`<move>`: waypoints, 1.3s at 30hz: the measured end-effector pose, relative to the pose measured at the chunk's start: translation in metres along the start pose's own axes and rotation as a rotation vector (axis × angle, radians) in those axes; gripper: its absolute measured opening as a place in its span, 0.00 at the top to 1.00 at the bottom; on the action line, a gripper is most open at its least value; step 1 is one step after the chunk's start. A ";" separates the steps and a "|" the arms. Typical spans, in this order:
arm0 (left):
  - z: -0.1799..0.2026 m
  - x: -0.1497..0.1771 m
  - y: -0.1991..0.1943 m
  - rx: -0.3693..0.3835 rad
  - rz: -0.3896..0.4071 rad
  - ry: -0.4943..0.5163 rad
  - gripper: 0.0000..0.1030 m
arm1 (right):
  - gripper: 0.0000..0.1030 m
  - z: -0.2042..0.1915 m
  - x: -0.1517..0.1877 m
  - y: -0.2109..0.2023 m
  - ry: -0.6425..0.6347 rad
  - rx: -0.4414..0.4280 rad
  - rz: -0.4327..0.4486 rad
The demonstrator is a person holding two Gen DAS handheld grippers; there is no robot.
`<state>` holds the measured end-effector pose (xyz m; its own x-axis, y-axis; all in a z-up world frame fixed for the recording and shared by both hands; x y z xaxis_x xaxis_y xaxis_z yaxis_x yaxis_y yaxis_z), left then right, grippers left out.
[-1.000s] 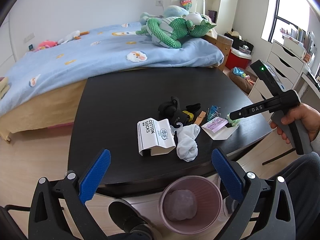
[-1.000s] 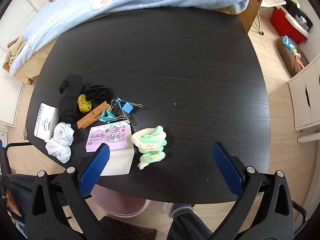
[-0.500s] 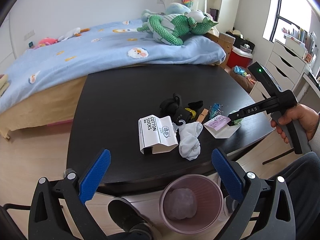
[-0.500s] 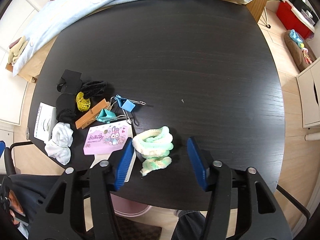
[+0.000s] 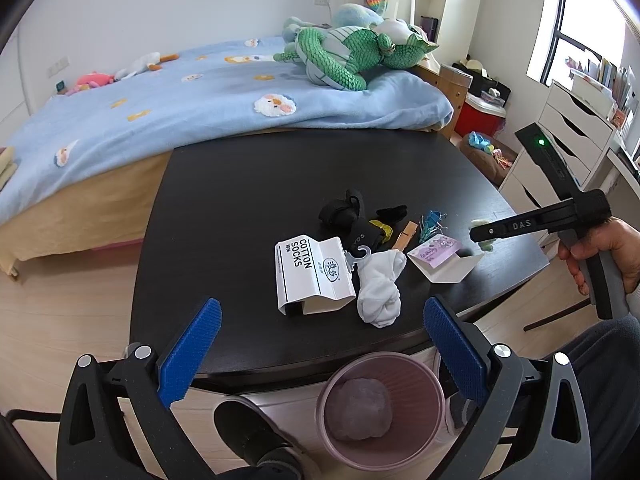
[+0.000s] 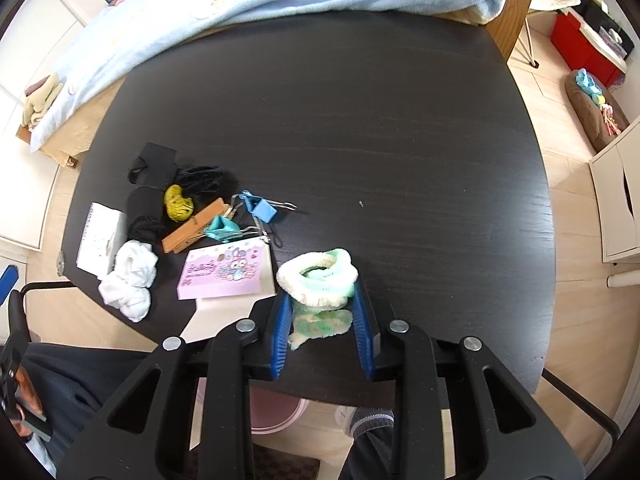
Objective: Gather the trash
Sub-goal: 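Grasp the white COTTON SOCKS package with the left gripper while the right holds the socks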
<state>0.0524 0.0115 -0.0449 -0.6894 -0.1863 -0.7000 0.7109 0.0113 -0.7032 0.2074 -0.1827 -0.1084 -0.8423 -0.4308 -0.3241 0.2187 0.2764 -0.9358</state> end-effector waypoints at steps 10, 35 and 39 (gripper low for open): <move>-0.007 -0.024 0.020 0.025 -0.050 -0.037 0.06 | 0.73 -0.021 0.007 -0.033 -0.057 -0.013 0.064; -0.042 -0.009 0.127 0.066 -0.485 -0.230 0.17 | 0.73 -0.030 0.004 -0.043 -0.083 -0.033 0.083; -0.045 -0.007 0.131 0.082 -0.507 -0.242 0.31 | 0.73 -0.031 0.004 -0.041 -0.084 -0.035 0.081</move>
Point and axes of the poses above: each gripper's, at about its wrist camera, not at the fingertips, and y roughly the way its jaws point, z to its right, x to its underside, the point moved 4 cm from there along y, roughly the way its jaws point, and after that the axes turned 6 degrees about -y, right-handed, at the moved point
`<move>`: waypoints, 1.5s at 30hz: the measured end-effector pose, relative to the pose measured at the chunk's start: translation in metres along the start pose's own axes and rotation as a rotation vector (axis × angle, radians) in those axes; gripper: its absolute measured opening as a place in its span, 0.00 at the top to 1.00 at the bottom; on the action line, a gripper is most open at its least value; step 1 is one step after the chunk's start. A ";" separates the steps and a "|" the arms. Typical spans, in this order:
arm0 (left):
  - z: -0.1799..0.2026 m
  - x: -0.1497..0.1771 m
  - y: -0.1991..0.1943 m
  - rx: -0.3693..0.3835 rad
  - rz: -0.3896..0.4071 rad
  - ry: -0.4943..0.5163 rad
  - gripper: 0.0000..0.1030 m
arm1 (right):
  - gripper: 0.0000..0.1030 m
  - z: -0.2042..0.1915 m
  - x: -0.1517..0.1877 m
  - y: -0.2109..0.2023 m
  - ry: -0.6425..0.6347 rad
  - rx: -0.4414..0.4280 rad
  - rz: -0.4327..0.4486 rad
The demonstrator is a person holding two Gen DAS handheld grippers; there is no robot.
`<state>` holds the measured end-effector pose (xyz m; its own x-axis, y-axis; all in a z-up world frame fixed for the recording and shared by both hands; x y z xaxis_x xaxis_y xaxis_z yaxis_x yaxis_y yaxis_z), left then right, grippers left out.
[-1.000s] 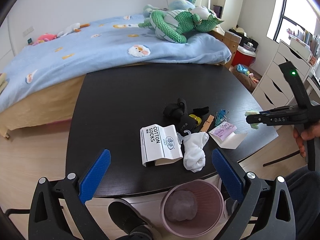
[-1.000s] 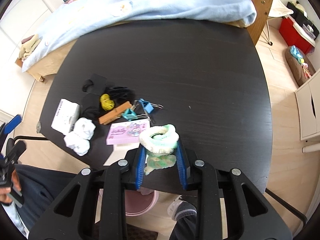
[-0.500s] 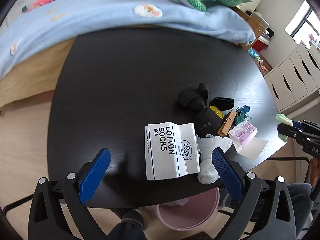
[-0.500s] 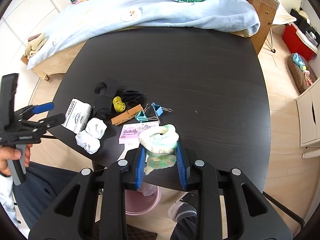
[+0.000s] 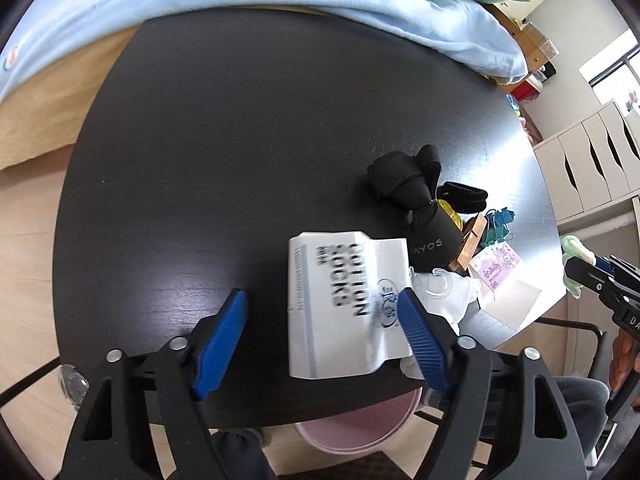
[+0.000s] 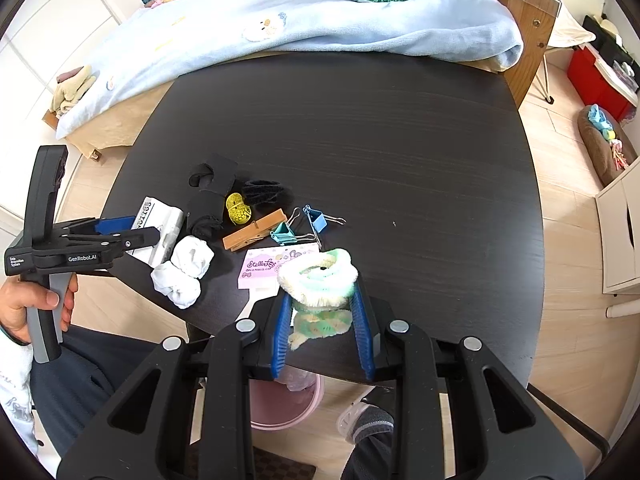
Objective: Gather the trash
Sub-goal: 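Grasp the white COTTON SOCKS package with the left gripper while the right holds the socks, then carry the socks over the pink bin and open the right gripper while left holds package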
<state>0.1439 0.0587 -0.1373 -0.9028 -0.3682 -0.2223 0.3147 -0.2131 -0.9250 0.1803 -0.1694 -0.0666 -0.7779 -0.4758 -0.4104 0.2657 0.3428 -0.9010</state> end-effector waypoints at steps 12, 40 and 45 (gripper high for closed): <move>0.009 -0.002 -0.017 0.001 0.068 0.048 0.68 | 0.73 -0.005 0.001 0.000 -0.007 -0.011 0.007; 0.064 0.073 -0.113 -0.016 0.374 0.288 0.69 | 0.73 -0.059 0.042 -0.050 -0.134 0.049 0.159; 0.070 0.092 -0.114 -0.010 0.385 0.305 0.69 | 0.73 -0.068 0.061 -0.058 -0.156 0.060 0.184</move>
Point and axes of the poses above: each gripper's, at about its wrist camera, not at the fingertips, and y roughly the way its jaws point, z to its right, x to its underside, the point moved 4 cm from there along y, roughly the way its jaws point, and after that the axes turned 6 degrees about -y, right-handed, at the moved point
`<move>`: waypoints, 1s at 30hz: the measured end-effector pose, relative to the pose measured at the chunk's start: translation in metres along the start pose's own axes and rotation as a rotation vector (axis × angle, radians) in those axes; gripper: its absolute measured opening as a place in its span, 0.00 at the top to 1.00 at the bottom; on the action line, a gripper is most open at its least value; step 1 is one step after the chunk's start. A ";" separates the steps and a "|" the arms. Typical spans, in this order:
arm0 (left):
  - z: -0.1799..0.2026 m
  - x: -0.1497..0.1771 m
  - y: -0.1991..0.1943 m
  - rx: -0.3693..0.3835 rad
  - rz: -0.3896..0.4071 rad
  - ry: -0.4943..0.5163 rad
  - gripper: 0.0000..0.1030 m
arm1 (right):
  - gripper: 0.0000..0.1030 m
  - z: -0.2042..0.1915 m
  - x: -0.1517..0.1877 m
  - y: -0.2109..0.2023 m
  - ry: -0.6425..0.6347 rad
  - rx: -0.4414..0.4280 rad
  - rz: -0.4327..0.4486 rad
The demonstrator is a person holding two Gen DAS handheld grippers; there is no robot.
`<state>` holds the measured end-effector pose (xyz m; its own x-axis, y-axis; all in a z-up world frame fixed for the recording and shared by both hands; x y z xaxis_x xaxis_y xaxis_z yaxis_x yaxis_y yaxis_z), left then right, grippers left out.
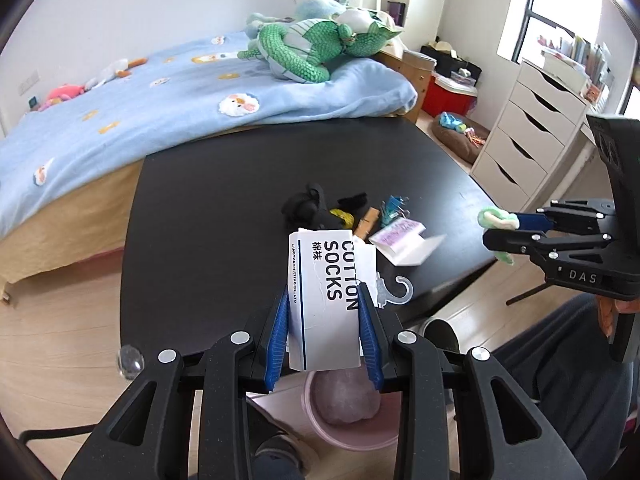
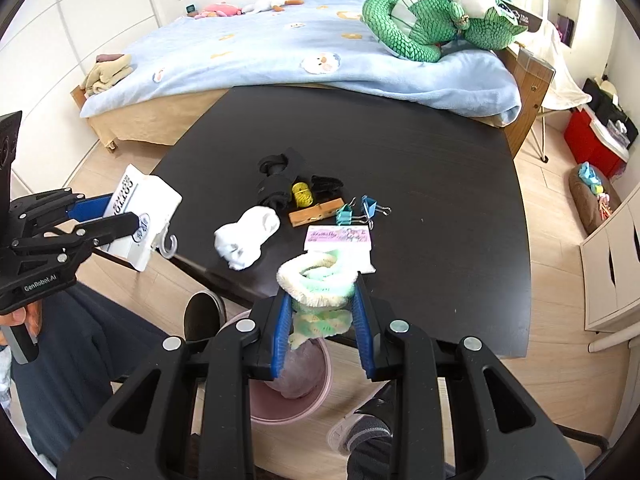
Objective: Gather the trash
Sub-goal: 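Carry the socks over the pink bin and open the right gripper while left holds package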
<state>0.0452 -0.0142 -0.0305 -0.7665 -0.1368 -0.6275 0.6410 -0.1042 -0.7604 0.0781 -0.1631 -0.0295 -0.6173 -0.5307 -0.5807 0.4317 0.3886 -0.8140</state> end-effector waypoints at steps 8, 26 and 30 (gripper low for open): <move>0.013 0.028 -0.004 0.023 0.004 0.004 0.68 | 0.72 -0.018 0.023 -0.016 -0.016 -0.015 0.022; 0.012 0.062 -0.022 0.035 0.005 -0.018 0.68 | 0.72 -0.063 0.060 -0.006 -0.064 -0.125 -0.022; 0.010 0.060 -0.023 0.036 0.005 -0.022 0.68 | 0.70 -0.066 0.057 -0.005 -0.066 -0.140 -0.022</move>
Point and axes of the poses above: each gripper's, at about its wrist camera, not at the fingertips, and y roughly the way its jaws point, z to its right, x to its underside, the point moved 4 cm from there along y, roughly the way its jaws point, and after that the axes turned 6 degrees about -y, right-handed, at the moved point
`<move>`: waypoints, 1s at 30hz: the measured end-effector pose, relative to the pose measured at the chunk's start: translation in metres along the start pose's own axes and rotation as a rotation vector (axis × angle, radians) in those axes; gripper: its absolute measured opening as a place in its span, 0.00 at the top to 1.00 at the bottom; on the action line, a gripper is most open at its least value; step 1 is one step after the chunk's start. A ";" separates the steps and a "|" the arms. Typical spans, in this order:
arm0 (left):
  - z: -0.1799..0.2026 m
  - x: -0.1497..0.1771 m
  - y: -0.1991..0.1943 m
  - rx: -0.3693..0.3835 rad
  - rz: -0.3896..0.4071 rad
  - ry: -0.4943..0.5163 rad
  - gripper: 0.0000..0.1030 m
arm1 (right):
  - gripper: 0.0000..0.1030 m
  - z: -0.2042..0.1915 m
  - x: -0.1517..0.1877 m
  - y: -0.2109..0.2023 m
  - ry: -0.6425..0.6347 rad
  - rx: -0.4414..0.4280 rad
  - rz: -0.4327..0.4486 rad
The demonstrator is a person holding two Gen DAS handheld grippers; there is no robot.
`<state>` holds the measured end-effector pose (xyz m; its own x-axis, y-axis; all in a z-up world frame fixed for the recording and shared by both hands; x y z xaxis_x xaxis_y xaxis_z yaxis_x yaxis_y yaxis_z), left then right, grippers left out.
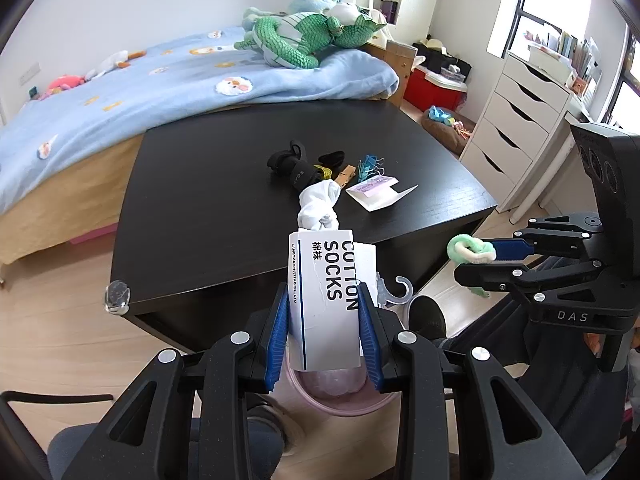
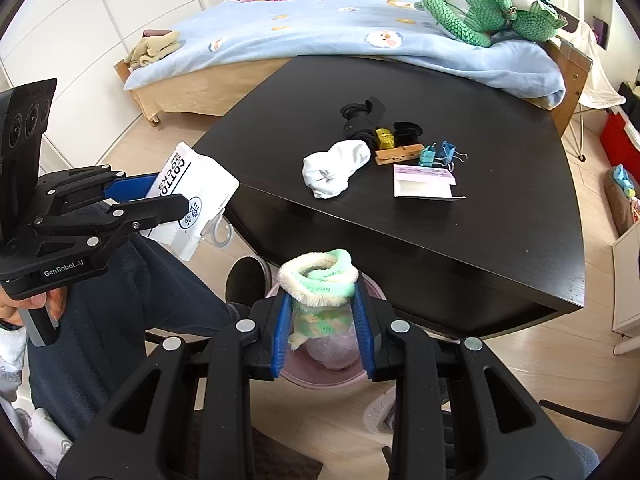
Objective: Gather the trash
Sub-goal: 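Carry the socks over the pink bin and open the right gripper while left holds package, then lower the COTTON SOCKS package over the pink bin and open the left gripper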
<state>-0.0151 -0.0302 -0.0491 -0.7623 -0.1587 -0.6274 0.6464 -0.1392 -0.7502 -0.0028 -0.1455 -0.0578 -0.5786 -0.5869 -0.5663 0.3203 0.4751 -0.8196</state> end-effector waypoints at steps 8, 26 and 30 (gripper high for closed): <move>0.001 0.001 0.000 0.001 -0.001 0.001 0.68 | 0.15 0.006 -0.001 -0.001 0.016 0.032 0.018; 0.026 0.005 0.007 0.039 -0.038 0.058 0.68 | 0.08 0.033 0.013 -0.025 0.097 0.113 0.051; 0.034 0.006 0.009 0.045 -0.043 0.074 0.68 | 0.08 0.040 0.018 -0.031 0.110 0.125 0.057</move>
<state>-0.0127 -0.0653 -0.0526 -0.7886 -0.0796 -0.6097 0.6125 -0.1886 -0.7677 0.0070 -0.1963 -0.0461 -0.6332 -0.4828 -0.6050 0.4417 0.4164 -0.7946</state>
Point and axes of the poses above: each gripper's, at about its wrist camera, not at the fingertips, and y roughly the way its jaws point, z to its right, x to its underside, the point moved 4 cm from there along y, roughly the way its jaws point, and after that the axes turned 6 degrees about -y, right-handed, at the moved point
